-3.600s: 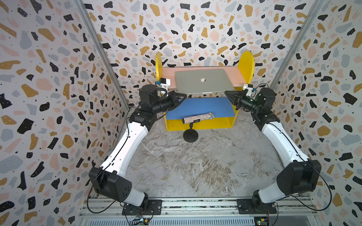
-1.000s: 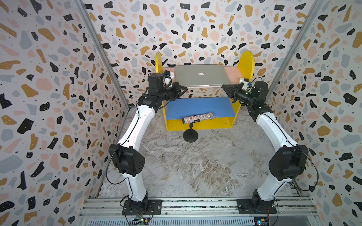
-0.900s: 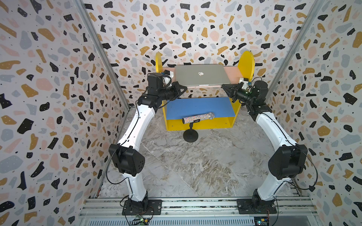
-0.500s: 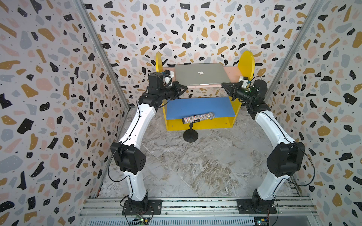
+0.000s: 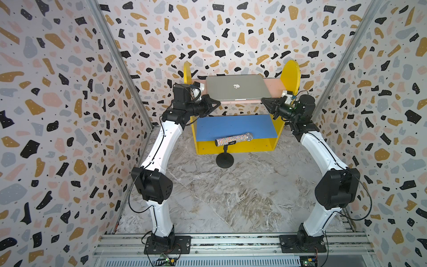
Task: Close the laptop lid and set it aside
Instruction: Place the laptop on the shelf, then reset both arms
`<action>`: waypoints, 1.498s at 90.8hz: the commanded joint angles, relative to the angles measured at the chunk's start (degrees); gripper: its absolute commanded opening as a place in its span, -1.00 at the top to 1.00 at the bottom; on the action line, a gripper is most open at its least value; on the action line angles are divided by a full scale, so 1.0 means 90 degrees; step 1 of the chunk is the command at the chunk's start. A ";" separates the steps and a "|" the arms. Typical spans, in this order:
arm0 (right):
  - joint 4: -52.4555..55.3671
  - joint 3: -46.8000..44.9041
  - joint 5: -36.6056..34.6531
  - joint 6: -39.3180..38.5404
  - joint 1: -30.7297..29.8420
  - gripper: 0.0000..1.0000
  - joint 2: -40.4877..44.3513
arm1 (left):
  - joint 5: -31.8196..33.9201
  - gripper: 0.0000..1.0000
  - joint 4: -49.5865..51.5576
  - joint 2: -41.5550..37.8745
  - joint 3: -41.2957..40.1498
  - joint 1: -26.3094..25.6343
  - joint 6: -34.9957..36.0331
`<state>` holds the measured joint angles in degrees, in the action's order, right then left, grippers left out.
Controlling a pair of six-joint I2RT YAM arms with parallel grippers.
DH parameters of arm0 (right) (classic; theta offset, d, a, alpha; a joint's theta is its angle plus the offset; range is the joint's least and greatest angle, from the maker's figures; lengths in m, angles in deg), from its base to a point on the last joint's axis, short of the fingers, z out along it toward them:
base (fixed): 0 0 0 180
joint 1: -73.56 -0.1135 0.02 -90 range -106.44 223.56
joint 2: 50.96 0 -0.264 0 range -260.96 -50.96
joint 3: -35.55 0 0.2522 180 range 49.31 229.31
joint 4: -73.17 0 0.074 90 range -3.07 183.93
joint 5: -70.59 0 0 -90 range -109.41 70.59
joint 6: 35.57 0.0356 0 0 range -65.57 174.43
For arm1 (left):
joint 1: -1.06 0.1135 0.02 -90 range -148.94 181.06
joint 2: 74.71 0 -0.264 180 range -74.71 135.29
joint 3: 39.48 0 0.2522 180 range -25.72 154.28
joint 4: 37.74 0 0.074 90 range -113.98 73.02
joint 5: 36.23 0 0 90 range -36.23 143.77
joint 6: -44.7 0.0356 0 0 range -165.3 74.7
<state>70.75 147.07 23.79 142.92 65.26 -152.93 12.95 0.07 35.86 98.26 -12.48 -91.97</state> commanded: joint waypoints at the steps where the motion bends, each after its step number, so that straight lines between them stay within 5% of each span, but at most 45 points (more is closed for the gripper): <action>1: 0.0025 -0.0103 0.0043 0.0006 0.0018 1.00 0.0399 | 0.0167 1.00 -0.0655 0.0088 0.0324 0.0167 -0.0089; 41: 0.0724 -0.0852 0.0210 -0.1056 0.0036 1.00 0.1283 | 0.0090 1.00 -0.0932 -0.0802 -0.0759 0.0147 -0.0042; 73: 0.1834 -0.2577 -0.0800 -0.4127 0.0037 1.00 0.3206 | 0.0597 1.00 -0.0646 -0.2707 -0.2913 0.0119 0.0994; 106: 0.0676 -0.5664 -0.2128 -0.7081 0.0037 1.00 0.5754 | 0.1467 1.00 -0.0843 -0.4535 -0.5134 0.0127 0.1684; 126: 0.0543 -0.7143 -0.3420 -0.8279 0.0034 1.00 0.6716 | 0.2667 1.00 -0.1620 -0.5870 -0.7349 0.0128 0.2190; 136: 0.0319 -0.7775 -0.4126 -0.8528 0.0038 0.50 0.6959 | 0.3598 0.70 -0.2088 -0.6477 -0.8433 0.0128 0.2474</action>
<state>77.17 80.75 -3.88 72.45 65.46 -92.12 34.92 -10.68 -17.74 28.83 -11.70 -74.14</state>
